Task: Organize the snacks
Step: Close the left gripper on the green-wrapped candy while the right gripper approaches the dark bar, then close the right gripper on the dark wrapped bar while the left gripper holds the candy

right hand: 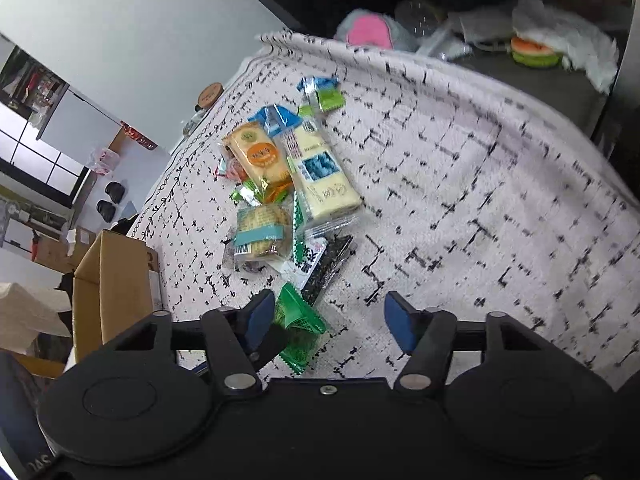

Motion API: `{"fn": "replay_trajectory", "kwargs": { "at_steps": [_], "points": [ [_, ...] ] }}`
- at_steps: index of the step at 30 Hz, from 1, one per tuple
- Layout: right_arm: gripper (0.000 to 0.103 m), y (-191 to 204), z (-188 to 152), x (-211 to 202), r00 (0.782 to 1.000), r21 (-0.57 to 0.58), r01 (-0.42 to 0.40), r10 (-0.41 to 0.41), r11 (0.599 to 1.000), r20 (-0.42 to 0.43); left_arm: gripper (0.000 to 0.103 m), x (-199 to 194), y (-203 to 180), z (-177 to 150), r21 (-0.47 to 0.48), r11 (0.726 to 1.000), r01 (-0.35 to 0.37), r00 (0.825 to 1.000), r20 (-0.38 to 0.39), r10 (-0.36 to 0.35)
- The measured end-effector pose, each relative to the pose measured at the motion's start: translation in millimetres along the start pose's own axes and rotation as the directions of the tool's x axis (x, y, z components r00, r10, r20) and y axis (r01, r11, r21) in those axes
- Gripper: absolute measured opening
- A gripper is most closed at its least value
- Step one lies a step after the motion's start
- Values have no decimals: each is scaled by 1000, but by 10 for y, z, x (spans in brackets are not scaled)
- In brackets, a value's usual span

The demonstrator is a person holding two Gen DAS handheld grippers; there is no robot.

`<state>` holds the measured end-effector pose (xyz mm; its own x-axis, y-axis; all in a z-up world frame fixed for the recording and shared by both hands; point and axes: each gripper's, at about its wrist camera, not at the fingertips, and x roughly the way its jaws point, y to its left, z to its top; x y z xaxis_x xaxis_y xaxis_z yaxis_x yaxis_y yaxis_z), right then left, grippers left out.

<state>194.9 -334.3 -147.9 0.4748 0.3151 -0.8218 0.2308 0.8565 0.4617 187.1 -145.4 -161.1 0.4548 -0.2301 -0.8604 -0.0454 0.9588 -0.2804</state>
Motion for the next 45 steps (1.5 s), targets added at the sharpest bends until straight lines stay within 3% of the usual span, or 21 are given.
{"fn": "replay_trajectory", "kwargs": {
  "at_steps": [9,14,16,19,31,39,45],
  "points": [
    [56,-70,73,236,1000,83,0,2,997,-28,76,320,5,-6,-83,997,0,1000,-27,-2],
    [56,-62,76,348,999,92,9,-5,996,-42,64,457,25,-18,-113,994,7,999,-34,-11],
    [56,-45,74,370,999,81,3,0,997,-41,50,481,33,0,-118,993,7,999,-33,-11],
    [56,-24,72,396,999,75,-12,15,997,-45,41,479,79,36,-136,991,-8,999,-35,4],
    [56,177,69,608,1000,40,-2,3,999,-25,40,334,349,176,-173,984,-41,999,10,43],
    [56,266,110,817,998,44,69,-68,997,-14,40,273,513,250,-183,981,-65,997,25,71],
    [67,365,118,947,994,26,112,-112,993,16,40,242,616,277,-187,980,-65,997,21,70]
  ]
}}
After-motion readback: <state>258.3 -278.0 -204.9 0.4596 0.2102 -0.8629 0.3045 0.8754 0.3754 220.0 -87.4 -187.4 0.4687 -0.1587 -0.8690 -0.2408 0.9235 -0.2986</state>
